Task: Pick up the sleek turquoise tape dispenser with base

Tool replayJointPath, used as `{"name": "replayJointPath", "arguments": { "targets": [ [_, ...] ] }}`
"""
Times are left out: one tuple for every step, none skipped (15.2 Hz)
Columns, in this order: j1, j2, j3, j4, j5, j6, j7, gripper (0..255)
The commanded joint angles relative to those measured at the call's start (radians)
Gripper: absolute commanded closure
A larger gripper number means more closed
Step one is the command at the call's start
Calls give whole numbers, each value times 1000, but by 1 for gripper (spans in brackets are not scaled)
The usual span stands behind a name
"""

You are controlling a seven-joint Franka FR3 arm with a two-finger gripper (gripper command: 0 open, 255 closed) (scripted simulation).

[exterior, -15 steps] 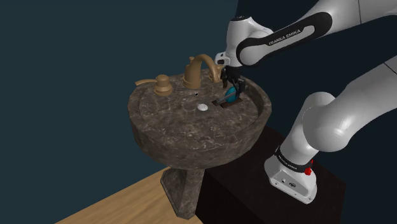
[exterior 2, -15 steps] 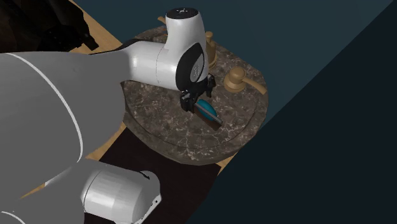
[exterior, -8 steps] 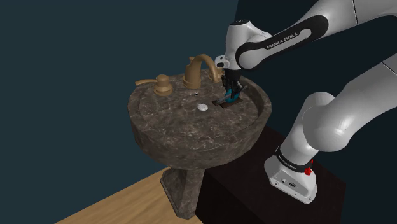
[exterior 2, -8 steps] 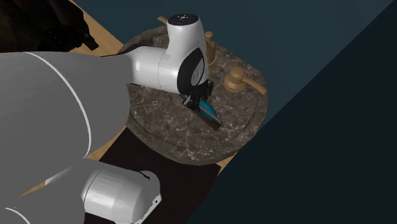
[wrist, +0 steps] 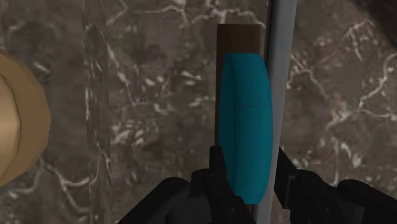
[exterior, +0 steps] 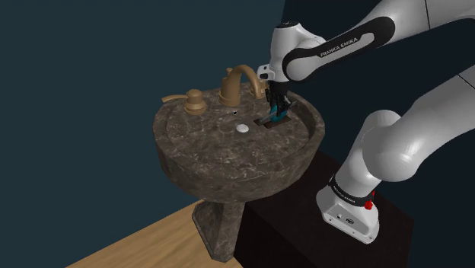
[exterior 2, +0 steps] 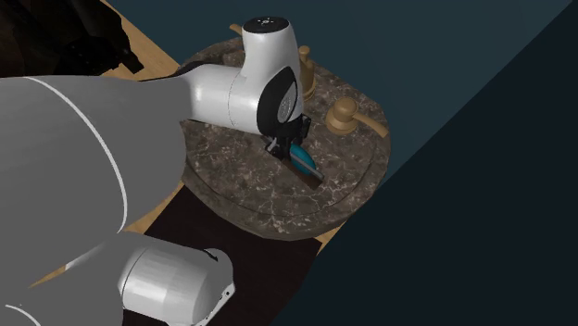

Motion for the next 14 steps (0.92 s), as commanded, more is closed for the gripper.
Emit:
{"name": "replayJointPath", "arguments": {
  "targets": [
    [1,-14,4,15,4,-29,-5,255],
    [1,-23,7,22,7,-45,-7,255],
    [2,-31,9,30,9,-61,-9,255],
    [2,-39,12,38,11,-77,-12,255],
    [3,-46,14,47,14,-93,-14,255],
    [3,-53,17,55,16,-108,-16,255],
    [4,-60,19,64,18,-123,-18,255],
    [5,-67,22,73,21,-139,-21,255],
    [5,-73,24,82,23,-154,-23,255],
    [6,-78,27,92,25,-169,-25,255],
    [6,-84,29,101,28,-184,-27,255],
    [7,-89,32,111,30,-199,-30,255],
    [7,-94,34,121,32,-213,-32,255],
    [7,-95,34,123,32,-215,-32,255]
  ]
}}
